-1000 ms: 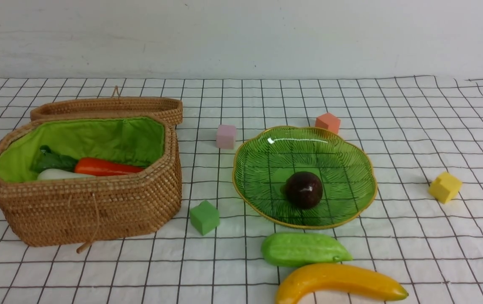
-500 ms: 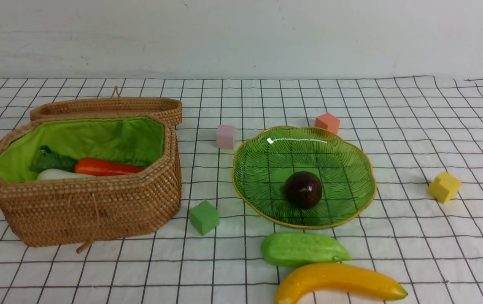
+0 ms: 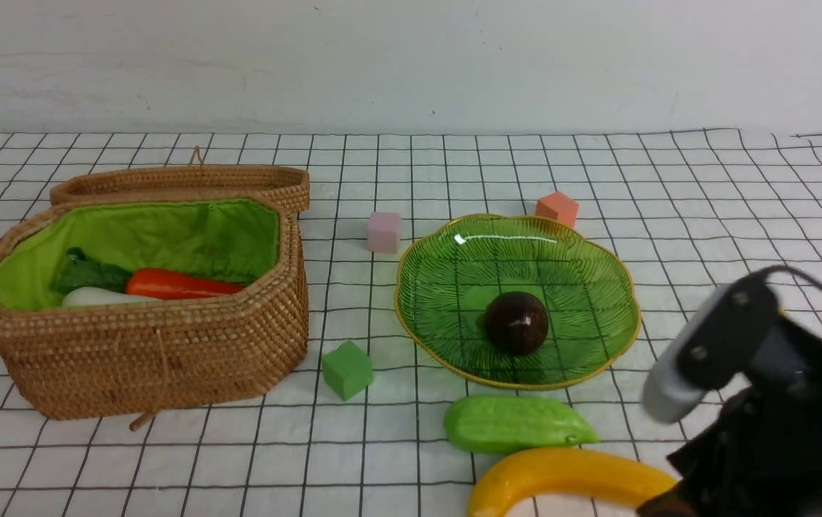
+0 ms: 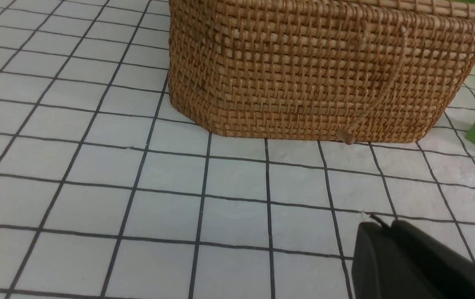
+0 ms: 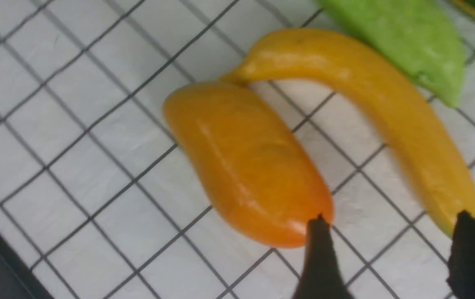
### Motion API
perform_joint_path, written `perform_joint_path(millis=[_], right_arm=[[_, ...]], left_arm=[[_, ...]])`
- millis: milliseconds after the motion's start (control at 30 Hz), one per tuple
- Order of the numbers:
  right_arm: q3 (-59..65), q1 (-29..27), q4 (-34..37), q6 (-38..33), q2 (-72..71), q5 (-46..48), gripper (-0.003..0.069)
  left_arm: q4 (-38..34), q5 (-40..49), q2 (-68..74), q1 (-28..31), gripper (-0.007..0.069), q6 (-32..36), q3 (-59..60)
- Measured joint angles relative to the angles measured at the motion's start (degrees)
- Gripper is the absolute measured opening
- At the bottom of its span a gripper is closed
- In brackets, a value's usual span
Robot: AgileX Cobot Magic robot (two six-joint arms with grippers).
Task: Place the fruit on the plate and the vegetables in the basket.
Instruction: Use the right arm to grab a mango and put it into the right plate
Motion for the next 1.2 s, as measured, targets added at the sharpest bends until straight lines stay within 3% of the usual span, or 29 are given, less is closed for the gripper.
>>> perform_joint_path(millis=[33,100,233,467,633,967,1200], right_arm=[[0.0,0.41,-0.27,-0.04,0.0,0.14,0.048],[-2.91,4.99,-3.87,-0.12,5.18,1.05,0.0623],[-4.25,7.31,-6.01,-0.12,11.18,0.39,0.0678],[-4.53,7.71,-6.06,-1.04,22.75,-3.35,0.0668],[-5.58,7.76,-6.45,-3.04,31.02,-3.13,0.0587],[-10.36,7.82,-3.05,-5.07,30.38,5.61,0.0568],[-20.43,6.45,-2.57,-5.09,23.14,14.11,0.0568]], left_arm=[[0.0,0.0,0.0,0.0,0.0022,0.0,0.0],[0.0,0.0,0.0,0.0,0.0022,0.0,0.04],[0.0,0.0,0.0,0.0,0.0022,0.0,0.04],[0.0,0.0,0.0,0.0,0.0022,0.0,0.06],[0.0,0.0,0.0,0.0,0.0027,0.0,0.06],[0.0,-0.05,0.0,0.0,0.0036,0.0,0.06],[0.0,-0.05,0.0,0.0,0.0039,0.0,0.06]])
